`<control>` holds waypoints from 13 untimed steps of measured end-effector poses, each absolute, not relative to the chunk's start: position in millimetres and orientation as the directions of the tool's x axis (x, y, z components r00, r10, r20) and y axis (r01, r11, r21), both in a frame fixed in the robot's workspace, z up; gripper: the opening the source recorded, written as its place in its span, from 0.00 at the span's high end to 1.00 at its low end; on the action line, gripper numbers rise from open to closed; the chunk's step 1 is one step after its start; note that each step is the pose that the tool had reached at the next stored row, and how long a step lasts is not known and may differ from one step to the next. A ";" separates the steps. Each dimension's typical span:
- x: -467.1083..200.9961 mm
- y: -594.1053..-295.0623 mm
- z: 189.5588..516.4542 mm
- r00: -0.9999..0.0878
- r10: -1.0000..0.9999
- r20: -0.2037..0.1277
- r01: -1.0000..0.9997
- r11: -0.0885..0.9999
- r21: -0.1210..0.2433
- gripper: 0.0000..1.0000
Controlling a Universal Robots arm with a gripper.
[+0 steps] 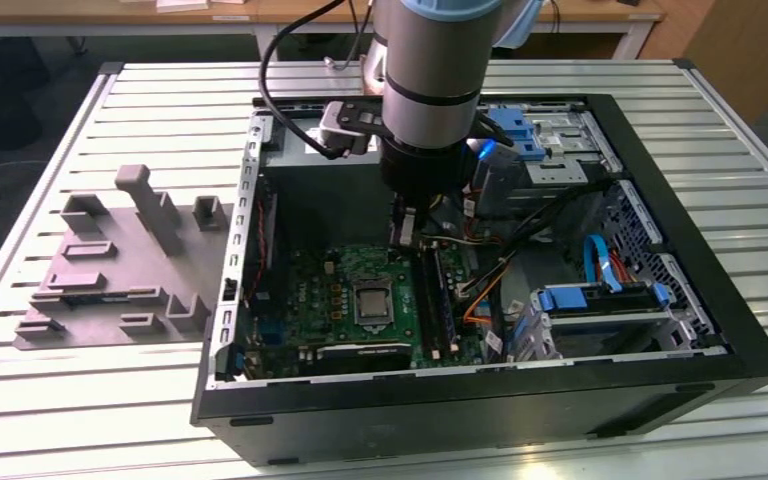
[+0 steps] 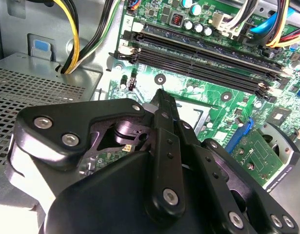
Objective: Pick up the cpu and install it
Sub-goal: 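Install the first cpu locking lever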
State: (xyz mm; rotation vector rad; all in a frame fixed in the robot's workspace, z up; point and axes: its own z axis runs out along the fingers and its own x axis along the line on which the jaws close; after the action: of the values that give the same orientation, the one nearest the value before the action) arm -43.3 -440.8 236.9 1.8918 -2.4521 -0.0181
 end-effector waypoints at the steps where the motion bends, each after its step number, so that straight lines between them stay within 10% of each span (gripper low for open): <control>1: -43.3 -440.8 236.9 -0.253 -0.967 0.028 -0.966 0.254 0.036 0.89; 13: -46.8 -448.2 236.8 -0.227 -0.974 0.028 -0.973 0.228 0.036 0.89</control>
State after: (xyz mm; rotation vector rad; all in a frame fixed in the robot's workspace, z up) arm -46.8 -448.2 236.8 1.9248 -2.4262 -0.0171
